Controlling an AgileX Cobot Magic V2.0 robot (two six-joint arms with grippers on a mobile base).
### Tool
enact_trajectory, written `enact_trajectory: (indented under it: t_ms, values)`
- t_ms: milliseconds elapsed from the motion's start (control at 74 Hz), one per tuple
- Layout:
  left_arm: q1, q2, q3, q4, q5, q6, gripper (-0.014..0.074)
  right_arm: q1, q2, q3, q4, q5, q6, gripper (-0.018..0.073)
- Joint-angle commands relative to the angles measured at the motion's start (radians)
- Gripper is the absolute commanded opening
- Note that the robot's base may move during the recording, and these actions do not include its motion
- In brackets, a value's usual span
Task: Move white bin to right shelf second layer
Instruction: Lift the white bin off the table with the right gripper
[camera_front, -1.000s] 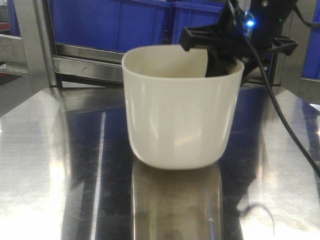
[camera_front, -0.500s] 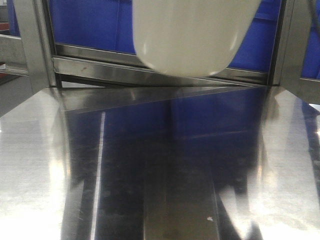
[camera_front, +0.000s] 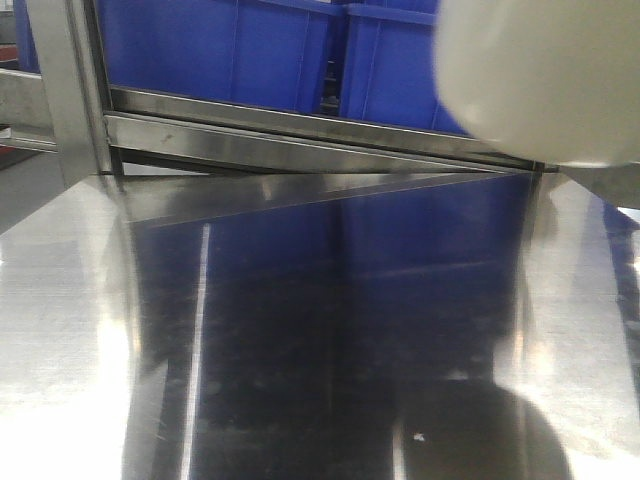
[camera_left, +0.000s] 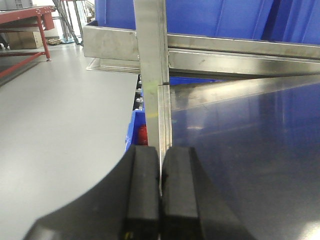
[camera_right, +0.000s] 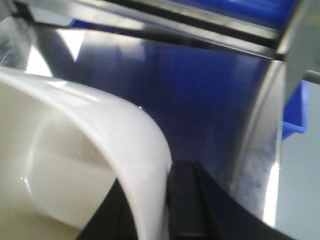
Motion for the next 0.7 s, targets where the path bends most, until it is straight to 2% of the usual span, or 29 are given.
enact_trajectory:
  t_ms: [0,108,257,689]
  values:
    - [-0.005,-0.014,0.037,0.000,-0.087,-0.003,0.0085,-0.045,-0.084,0.049,0.004,-0.118,-0.001,0.0056]
    - [-0.005,-0.014,0.037,0.000,-0.087,-0.003,0.0085,-0.086,-0.180,0.130,0.018,-0.115,-0.001,0.0056]
    - [-0.005,-0.014,0.037,0.000,-0.087,-0.003,0.0085,-0.101,-0.267,0.201,0.031,-0.115,-0.001,0.0056]
    - [-0.005,-0.014,0.037,0.000,-0.087,-0.003,0.0085,-0.101,-0.290,0.216,0.031,-0.118,-0.001,0.0056]
